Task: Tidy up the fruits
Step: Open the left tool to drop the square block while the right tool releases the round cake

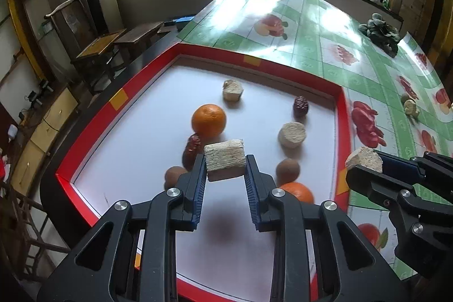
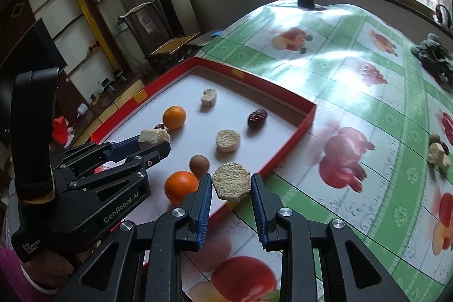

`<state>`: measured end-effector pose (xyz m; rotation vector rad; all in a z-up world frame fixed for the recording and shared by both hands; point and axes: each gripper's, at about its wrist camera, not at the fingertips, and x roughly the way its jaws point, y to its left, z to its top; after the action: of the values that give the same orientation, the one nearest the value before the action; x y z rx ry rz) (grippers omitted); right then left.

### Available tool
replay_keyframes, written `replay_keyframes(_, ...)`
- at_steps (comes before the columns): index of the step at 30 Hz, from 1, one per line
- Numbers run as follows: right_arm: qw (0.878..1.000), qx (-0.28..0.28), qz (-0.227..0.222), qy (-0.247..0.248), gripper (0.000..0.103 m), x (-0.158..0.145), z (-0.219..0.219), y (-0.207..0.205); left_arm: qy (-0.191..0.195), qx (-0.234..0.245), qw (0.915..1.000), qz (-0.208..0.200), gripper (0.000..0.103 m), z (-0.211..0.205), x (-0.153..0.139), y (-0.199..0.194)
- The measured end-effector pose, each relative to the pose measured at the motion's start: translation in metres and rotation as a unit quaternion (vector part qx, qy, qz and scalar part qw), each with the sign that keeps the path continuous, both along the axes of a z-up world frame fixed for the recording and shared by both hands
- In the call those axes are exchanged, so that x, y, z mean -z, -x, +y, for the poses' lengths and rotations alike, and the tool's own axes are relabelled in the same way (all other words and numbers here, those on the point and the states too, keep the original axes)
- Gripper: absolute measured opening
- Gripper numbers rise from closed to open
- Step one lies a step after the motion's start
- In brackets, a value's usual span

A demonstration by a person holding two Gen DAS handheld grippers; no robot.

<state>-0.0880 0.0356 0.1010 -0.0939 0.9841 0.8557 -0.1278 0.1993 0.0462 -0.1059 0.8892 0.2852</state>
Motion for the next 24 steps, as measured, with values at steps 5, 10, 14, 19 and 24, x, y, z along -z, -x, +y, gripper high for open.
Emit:
replay_keyframes(5,1.0,-0.012,0.001,0.007,0.027,0.002,0.014,-0.002,0.005,-0.005,1.0,0.004,0.026,0.007,0.004,0.0)
replay_keyframes(10,1.0,-0.022,-0.002,0.013,0.027,0.002,0.027,-0.003,0.006,-0.002,1.0,0.001,0.026,0.009,0.005,0.001)
replay_keyframes(14,0.999,-0.028,-0.006,0.015,0.027,0.0,0.038,-0.009,0.008,0.005,1.0,0.001,0.026,0.009,0.004,0.004)
replay_keyframes(19,0.998,-0.049,-0.012,0.023,0.027,0.002,0.06,-0.017,0.017,0.018,0.9997,0.004,0.026,0.01,0.005,0.006)
replay_keyframes(24,0.997,-0.073,-0.01,0.037,0.027,0.011,0.085,-0.029,0.024,0.023,0.9993,0.019,0.026,0.011,0.014,0.002)
